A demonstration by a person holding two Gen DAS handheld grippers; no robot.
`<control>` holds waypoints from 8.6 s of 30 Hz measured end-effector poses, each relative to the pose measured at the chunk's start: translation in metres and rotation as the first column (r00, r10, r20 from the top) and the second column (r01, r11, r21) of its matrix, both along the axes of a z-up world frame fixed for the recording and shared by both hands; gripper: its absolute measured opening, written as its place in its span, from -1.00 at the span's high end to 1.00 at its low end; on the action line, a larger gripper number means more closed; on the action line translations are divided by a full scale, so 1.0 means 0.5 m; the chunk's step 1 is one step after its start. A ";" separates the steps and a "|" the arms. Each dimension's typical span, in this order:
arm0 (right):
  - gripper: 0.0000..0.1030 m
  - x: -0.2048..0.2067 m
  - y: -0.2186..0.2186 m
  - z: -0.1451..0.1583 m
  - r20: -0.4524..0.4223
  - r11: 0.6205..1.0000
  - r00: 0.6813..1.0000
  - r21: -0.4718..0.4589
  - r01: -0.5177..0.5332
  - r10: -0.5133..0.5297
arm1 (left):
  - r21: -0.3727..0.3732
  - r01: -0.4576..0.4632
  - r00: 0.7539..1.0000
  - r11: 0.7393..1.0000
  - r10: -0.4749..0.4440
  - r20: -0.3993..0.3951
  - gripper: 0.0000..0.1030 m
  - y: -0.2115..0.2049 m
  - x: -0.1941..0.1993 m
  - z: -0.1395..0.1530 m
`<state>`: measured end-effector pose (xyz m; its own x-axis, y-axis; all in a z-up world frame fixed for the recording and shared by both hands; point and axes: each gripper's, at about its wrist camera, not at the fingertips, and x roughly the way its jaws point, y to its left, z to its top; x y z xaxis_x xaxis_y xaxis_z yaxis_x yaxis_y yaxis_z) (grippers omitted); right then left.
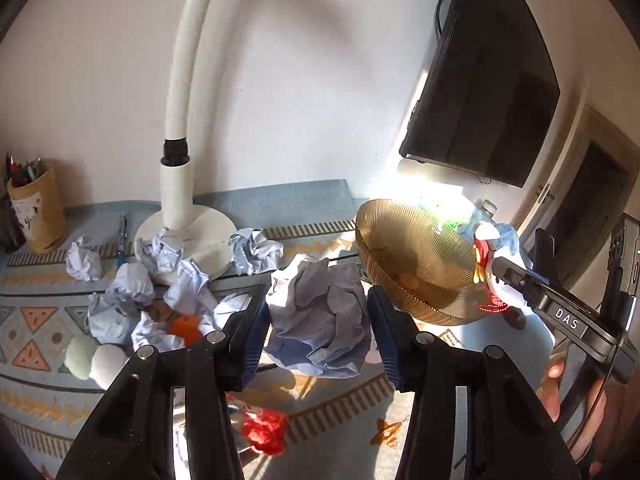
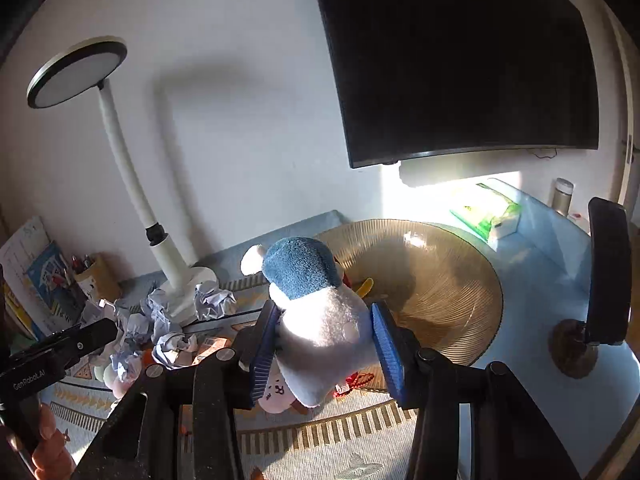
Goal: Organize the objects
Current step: 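Carry both held items over the golden bowl and open both tools, then bring both empty tools back to the pile on the rug, then grasp a paper ball with the left tool while the right tool grasps the red plush, then carry both held items over the golden bowl and open both tools, then bring both empty tools back to the rug, then grasp a paper ball with the right tool while the left tool grasps the stacked green-white-pink plush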
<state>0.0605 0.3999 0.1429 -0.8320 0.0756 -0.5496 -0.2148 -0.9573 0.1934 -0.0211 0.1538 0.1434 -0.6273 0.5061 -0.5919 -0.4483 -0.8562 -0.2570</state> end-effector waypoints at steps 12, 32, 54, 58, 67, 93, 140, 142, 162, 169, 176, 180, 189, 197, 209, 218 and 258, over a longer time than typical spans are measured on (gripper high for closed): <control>-0.04 -0.064 0.111 -0.071 0.130 0.994 0.987 -0.045 0.100 -0.094 | 0.000 0.183 0.980 0.983 -0.182 0.085 -0.24 0.287 -0.078 -0.050; -0.94 -0.132 0.057 -0.042 -0.063 0.943 0.984 0.281 0.175 -0.164 | 0.024 -0.066 0.997 0.998 0.065 0.040 -0.54 -0.119 0.078 -0.053; -0.93 -0.128 0.052 -0.081 0.066 0.880 0.970 0.438 0.184 -0.235 | -0.048 -0.183 0.973 0.982 0.188 0.132 -0.54 -0.330 0.136 -0.179; -0.90 -0.041 -0.052 0.004 -0.068 0.901 0.993 0.418 0.115 -0.096 | -0.042 -0.102 0.980 0.994 0.108 0.167 -0.54 -0.308 0.147 -0.196; -0.91 -0.016 -0.349 -0.120 0.194 0.815 0.843 0.220 -0.536 0.502 | -0.012 -0.001 0.973 1.000 0.003 0.231 -0.54 -0.263 0.118 -0.235; 0.13 -0.105 -0.426 -0.278 0.327 0.748 0.718 0.048 -0.662 0.615 | -0.032 0.028 0.973 0.999 -0.020 0.231 -0.12 -0.232 0.068 -0.251; -0.49 0.148 -0.336 -0.269 0.306 0.846 0.795 -0.077 -0.528 0.524 | 0.048 -0.056 0.976 0.997 0.045 0.214 -0.13 -0.307 0.153 -0.249; -0.30 0.140 -0.349 -0.268 0.310 0.852 0.803 -0.056 -0.520 0.510 | 0.035 -0.054 0.977 0.998 0.045 0.209 -0.13 -0.303 0.155 -0.249; 0.34 0.221 -0.120 -0.058 0.034 0.921 0.921 -0.021 -0.388 0.389 | -0.044 0.185 0.981 0.982 -0.187 -0.050 -0.13 -0.046 0.158 -0.019; 0.34 0.169 0.063 0.003 -0.064 0.997 0.996 -0.045 -0.066 0.063 | -0.075 0.316 0.940 0.946 -0.323 -0.112 -0.13 0.147 0.099 0.033; 0.34 0.085 0.138 -0.027 -0.017 0.995 0.999 -0.097 0.025 -0.027 | -0.056 0.375 0.925 0.925 -0.377 -0.050 -0.13 0.276 0.022 -0.004; 0.34 0.066 0.142 -0.046 0.009 0.996 0.999 -0.079 0.039 -0.039 | -0.074 0.385 0.922 0.920 -0.387 -0.019 -0.13 0.310 0.001 -0.032; 0.25 0.078 0.168 -0.056 0.024 0.991 0.996 -0.105 0.084 -0.082 | -0.037 0.387 0.921 0.922 -0.383 0.071 -0.65 0.301 -0.007 -0.050; 0.25 0.113 0.077 -0.006 -0.022 0.998 1.000 -0.068 -0.008 0.007 | -0.011 0.274 0.961 0.962 -0.275 -0.026 -0.65 0.147 0.049 0.005; 0.25 0.100 -0.225 -0.035 -0.033 0.936 0.936 0.028 -0.351 0.351 | -0.012 -0.130 0.982 0.991 0.127 -0.142 -0.99 -0.194 0.147 -0.003; 0.00 0.031 -0.313 -0.209 0.081 0.897 0.894 -0.020 -0.441 0.441 | -0.099 -0.320 0.947 0.942 0.317 -0.047 -0.99 -0.324 0.129 -0.181; -0.35 -0.222 -0.529 -0.164 0.281 0.781 0.741 -0.056 -0.622 0.610 | -0.269 -0.252 0.954 0.930 0.286 0.094 -0.96 -0.275 -0.023 -0.234</control>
